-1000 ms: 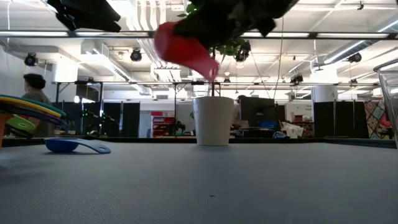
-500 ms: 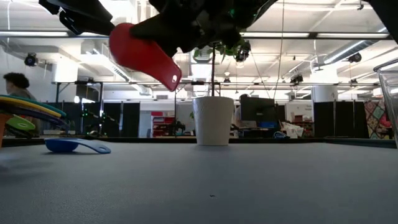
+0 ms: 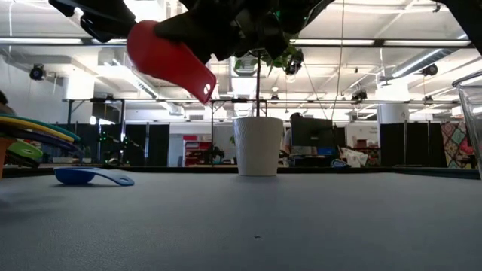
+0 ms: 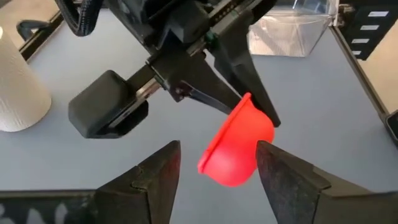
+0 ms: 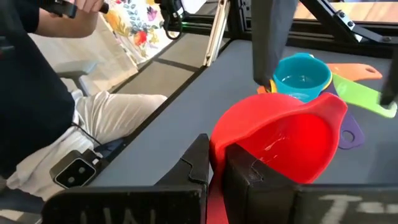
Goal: Nest measuring cups in basket
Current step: Stack the red measuring cup on top of the light blue measuring cup
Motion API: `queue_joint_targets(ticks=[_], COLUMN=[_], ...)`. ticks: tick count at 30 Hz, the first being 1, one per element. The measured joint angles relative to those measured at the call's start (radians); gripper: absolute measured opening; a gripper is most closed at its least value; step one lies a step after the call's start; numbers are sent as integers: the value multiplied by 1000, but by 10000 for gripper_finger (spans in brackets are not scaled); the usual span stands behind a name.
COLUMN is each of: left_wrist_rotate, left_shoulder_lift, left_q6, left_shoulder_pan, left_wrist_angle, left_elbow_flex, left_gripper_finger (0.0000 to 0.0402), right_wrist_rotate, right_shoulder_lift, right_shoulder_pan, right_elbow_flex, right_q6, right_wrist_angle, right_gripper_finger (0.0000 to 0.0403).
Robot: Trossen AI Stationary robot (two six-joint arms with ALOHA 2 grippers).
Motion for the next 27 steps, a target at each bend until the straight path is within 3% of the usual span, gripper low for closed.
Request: queue_joint_targets(ticks=[13,19,27], left_wrist_rotate=[210,314,360], left_shoulder_lift=[49,62,63], left_q6=[68,79,84], left_shoulder_pan=[86,114,119], left_wrist_angle=[89,112,112], left_elbow_flex=[0,0,0], left_gripper_finger=[179,135,46], right_wrist_rotate=[-23,-29,-31], right_shoulder_lift=[0,0,0], right_shoulder_pan=[2,3,3], right_elbow_flex=[-3,-2,-2], right_q6=[7,7,-4], right_wrist_angle=[-25,-31,-44], right_gripper_finger=[9,9,9])
